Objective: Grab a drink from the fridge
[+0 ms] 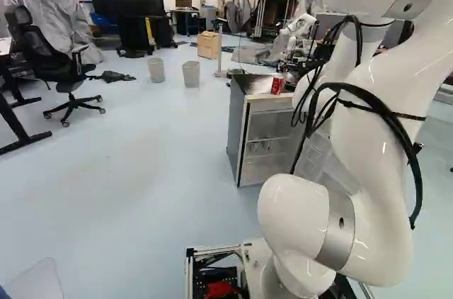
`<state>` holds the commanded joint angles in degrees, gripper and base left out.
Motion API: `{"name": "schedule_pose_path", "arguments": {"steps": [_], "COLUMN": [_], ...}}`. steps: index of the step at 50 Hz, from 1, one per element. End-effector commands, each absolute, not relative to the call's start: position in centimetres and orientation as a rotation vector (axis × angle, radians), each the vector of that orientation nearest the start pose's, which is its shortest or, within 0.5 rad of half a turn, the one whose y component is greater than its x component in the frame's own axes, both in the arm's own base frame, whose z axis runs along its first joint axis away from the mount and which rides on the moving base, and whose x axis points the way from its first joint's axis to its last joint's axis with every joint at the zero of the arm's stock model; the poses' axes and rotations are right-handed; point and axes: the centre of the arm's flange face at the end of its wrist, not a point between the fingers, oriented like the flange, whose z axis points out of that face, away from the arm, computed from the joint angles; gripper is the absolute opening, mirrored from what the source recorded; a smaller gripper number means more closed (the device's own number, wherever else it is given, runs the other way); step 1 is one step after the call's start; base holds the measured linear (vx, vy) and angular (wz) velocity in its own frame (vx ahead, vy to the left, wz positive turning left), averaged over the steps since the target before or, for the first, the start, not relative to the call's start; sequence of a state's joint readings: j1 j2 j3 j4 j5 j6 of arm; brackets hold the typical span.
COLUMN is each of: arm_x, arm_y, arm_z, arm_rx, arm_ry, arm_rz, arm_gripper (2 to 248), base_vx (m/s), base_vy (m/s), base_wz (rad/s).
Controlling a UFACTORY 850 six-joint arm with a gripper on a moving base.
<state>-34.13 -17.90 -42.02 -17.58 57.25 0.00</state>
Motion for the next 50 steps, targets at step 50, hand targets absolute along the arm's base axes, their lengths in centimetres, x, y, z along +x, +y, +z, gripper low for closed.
{"name": "schedule_pose_path", "arguments": {"steps": [50], "arm_x": [40.6], "arm_y": [-35.2], "arm_z": [41.6], "arm_rx": [-2.902], "arm_ry": [0.733], "arm_rz": [-1.878], "arm_gripper": [247], "base_vx": [0.0], "base_vy": [0.0], "base_wz": [0.0]}}
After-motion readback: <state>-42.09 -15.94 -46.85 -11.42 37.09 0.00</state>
